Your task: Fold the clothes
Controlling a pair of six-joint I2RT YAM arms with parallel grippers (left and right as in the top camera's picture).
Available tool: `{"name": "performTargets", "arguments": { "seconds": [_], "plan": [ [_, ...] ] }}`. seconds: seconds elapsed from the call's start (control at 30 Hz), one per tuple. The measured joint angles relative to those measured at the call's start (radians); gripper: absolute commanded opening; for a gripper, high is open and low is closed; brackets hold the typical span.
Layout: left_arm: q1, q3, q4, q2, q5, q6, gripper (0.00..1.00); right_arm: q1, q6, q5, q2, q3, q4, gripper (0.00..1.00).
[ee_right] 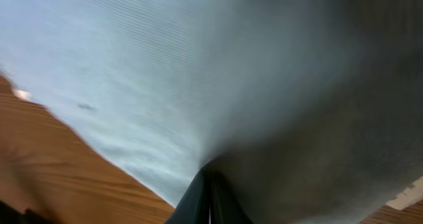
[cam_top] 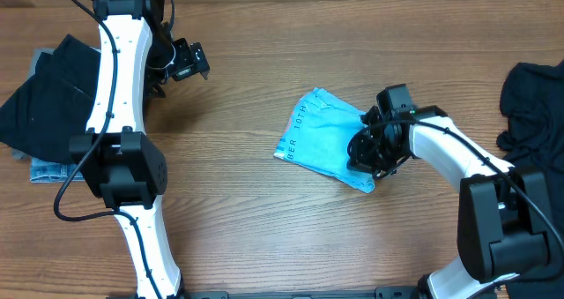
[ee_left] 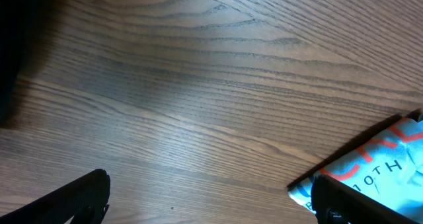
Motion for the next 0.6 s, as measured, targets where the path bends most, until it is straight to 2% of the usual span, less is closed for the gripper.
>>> {"name": "performTargets", "arguments": {
  "seconds": [0.3,0.47,0.6],
  "plan": [
    [0.000,0.000,0.002,0.000,0.000,0.000,1.00,-0.026,0.019,-0.043,-0.042,-0.151,0.196,0.04],
    [0.000,0.000,0.003,0.000,0.000,0.000,1.00,-0.074,0.005,-0.114,-0.033,-0.130,0.126,0.04],
    [0.000,0.000,0.003,0.000,0.000,0.000,1.00,-0.122,-0.024,-0.147,-0.032,-0.010,-0.007,0.04]
  ]
}}
